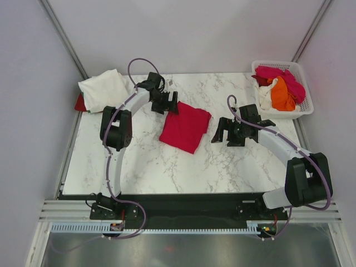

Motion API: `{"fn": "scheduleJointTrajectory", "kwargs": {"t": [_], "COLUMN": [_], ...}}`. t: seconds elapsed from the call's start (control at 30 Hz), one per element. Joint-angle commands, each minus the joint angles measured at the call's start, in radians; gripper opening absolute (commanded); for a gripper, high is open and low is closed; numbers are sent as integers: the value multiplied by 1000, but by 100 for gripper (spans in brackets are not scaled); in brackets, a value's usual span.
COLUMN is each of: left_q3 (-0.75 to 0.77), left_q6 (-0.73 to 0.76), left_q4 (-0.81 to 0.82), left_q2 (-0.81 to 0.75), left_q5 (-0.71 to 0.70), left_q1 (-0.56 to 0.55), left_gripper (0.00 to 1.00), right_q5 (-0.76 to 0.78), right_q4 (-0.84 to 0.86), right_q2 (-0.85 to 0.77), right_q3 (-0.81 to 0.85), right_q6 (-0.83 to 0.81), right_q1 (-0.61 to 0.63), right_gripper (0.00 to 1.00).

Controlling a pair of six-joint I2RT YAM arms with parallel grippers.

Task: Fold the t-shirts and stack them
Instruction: Neatly place the folded tshirt to the corner

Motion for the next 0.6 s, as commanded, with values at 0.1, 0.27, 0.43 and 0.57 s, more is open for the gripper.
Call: {"fn": "scheduleJointTrajectory", "kwargs": {"t": [0.1, 0.27, 0.43, 0.57], "left_q3": [23, 47, 72, 84], "left_q6": [42, 11, -4, -21], "left_q4": [37, 37, 37, 37], "left_q2": [38, 101, 130, 115], "left_q5": [-54, 2, 120, 246], "left_q1": [-8, -8, -6, -5], "left_gripper": [99, 65, 7, 2], "right_q5": [-30, -36, -69, -105], "right_q4": [52, 60, 104, 190], "right_q2": [-3, 2, 5, 2], "right_q3": [-26, -38, -81, -147], "right_q6": [-33, -33, -20, 6], "right_q1": [-2, -4, -2, 24], "right_gripper": [98, 98, 98, 98]}}
